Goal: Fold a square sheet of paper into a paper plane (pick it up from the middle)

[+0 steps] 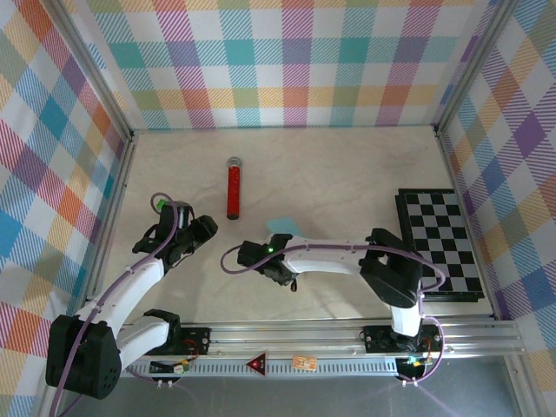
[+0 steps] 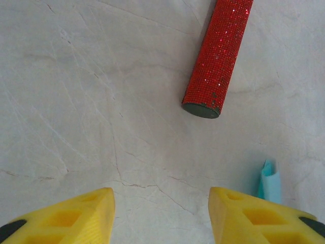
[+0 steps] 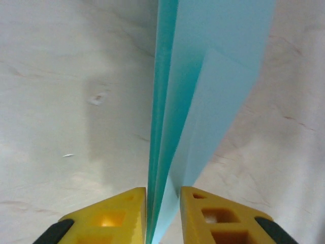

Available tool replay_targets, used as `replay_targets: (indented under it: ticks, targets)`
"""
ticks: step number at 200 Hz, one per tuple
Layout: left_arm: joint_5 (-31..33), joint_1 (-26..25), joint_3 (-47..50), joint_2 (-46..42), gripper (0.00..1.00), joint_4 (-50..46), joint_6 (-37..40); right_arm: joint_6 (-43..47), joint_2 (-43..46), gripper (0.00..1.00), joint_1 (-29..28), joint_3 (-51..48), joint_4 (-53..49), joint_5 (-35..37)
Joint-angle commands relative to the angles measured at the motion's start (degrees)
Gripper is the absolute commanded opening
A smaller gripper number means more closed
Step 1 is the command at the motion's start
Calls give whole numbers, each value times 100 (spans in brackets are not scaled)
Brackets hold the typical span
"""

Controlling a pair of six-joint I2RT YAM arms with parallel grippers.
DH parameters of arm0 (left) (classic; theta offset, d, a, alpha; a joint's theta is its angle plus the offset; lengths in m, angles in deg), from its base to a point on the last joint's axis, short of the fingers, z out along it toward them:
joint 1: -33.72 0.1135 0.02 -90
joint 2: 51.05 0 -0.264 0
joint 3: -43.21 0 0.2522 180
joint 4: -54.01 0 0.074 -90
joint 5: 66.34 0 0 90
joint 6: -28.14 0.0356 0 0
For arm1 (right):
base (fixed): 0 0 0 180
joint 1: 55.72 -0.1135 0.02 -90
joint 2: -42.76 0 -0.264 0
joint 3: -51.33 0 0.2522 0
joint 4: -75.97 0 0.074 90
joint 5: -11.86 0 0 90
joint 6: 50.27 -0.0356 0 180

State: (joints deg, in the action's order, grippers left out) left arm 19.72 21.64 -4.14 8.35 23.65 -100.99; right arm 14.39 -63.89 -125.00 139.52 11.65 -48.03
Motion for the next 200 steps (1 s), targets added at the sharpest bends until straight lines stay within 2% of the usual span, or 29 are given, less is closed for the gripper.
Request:
replay_targets:
  ticks: [1, 8, 27, 46, 65, 75, 107, 149, 200]
  targets:
    - [-105, 91, -51, 8, 52, -65, 49, 274, 801, 36, 109, -456, 1109, -1291]
    - [-171, 91, -63, 48, 53, -29, 29, 146, 1041, 40, 205, -639, 1400, -1559]
    - [-490, 85, -14, 120, 53, 345, -45, -55, 1617, 41, 614, -1245, 2191, -2298]
    - [-741, 83, 70, 201, 53, 608, -205, -414, 1994, 44, 1280, -1806, 2868, -3016]
    - [-1118, 75, 200, 246, 52, 1057, -331, -746, 2068, 38, 2092, -2278, 3543, -4142]
    - [-1222, 66, 308, 231, 52, 1326, -486, -911, 1983, 31, 2381, -2373, 3744, -4478]
    - [-1346, -4, 387, 232, 51, 1571, -676, -1104, 1448, 23, 2659, -2279, 3788, -4678]
    - [-1318, -84, 481, 239, 51, 1576, -775, -1553, 725, 18, 2673, -2113, 3756, -4752]
    - [-1374, -119, 443, 451, 51, 1679, -785, -2991, 593, 18, 2666, -2639, 4258, -4475]
